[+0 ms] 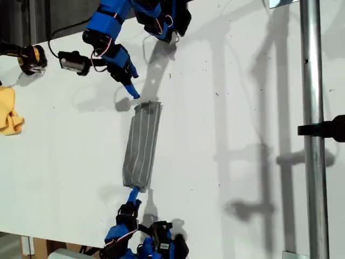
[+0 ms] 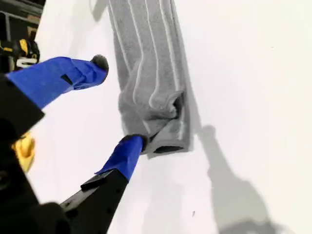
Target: Grasp corners of a towel and fold twice.
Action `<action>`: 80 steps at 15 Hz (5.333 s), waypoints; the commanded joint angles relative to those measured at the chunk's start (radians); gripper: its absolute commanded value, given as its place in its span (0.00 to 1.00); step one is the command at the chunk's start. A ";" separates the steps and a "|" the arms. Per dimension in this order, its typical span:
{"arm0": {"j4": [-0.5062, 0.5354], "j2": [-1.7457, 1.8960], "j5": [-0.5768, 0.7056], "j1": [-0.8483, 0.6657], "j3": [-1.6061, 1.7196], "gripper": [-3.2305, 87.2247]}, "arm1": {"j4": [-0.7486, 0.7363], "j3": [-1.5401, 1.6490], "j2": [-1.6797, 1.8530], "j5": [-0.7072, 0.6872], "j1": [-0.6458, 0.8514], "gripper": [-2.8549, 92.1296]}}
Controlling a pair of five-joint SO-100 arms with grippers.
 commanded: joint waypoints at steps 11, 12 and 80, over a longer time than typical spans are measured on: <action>-0.115 0.899 -0.121 0.224 0.663 0.23 | -0.321 0.739 0.517 0.367 -0.186 0.43; -0.114 0.899 -0.124 0.224 0.658 0.23 | -0.407 0.681 0.362 0.310 -0.127 0.44; -0.144 0.899 -0.064 0.295 0.690 0.09 | -0.189 0.601 0.755 0.236 -0.129 0.03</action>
